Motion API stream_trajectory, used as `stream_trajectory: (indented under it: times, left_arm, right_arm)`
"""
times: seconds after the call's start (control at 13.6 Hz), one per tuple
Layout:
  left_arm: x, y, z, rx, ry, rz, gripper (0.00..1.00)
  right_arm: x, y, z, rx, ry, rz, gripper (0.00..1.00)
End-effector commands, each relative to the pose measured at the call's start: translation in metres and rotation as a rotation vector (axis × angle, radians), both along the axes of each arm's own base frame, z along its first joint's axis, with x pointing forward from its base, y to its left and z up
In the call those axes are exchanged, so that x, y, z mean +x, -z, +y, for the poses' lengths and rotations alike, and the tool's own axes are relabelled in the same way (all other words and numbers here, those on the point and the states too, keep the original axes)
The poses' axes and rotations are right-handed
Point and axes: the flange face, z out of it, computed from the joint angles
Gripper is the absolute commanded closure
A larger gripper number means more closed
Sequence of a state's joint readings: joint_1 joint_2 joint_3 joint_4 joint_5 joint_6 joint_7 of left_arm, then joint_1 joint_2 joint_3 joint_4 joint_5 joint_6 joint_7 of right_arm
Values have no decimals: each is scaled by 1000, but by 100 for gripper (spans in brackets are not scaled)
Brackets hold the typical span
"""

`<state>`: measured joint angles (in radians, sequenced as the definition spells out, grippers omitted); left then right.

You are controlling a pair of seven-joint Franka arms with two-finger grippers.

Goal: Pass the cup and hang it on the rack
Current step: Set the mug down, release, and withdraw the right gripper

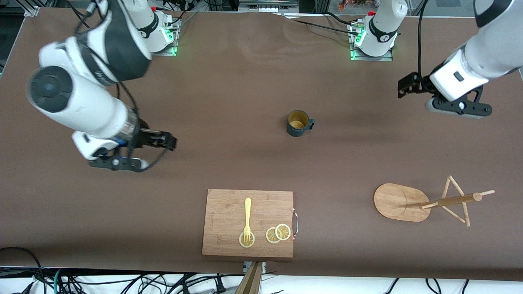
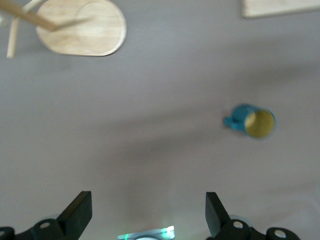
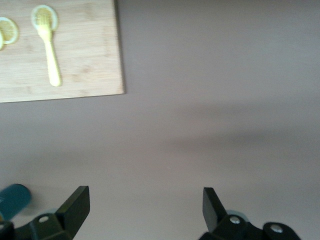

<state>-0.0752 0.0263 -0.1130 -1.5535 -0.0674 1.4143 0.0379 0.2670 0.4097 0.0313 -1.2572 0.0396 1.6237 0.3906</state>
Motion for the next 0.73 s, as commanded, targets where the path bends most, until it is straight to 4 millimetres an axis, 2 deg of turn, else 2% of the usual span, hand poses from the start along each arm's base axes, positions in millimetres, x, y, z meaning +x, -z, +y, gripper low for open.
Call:
stream_trajectory:
  times: [0.0,0.15,0.29,0.37,0.59,0.66]
  left_arm:
    - [-20,-28,-3,-15,120,45,0]
    - [4,4,-1,-73,145,105,0]
    - [14,27,10,-132,245,124,0]
    - [27,50,16,-185,317,145,0]
    - [44,82,14,-333,505,82,0]
    - [49,96,10,-393,577,35,0]
  right_arm:
    - [-48,-24,-54,-5,-43,12,0]
    - [-73,-41,-98,-2,-69,14,0]
    - [-100,-51,-132,6,-71,7,0]
    - [-112,-50,-143,11,-61,7,0]
    - [-137,-40,-153,8,-60,-20,0]
    - [-137,-40,-152,6,-62,-24,0]
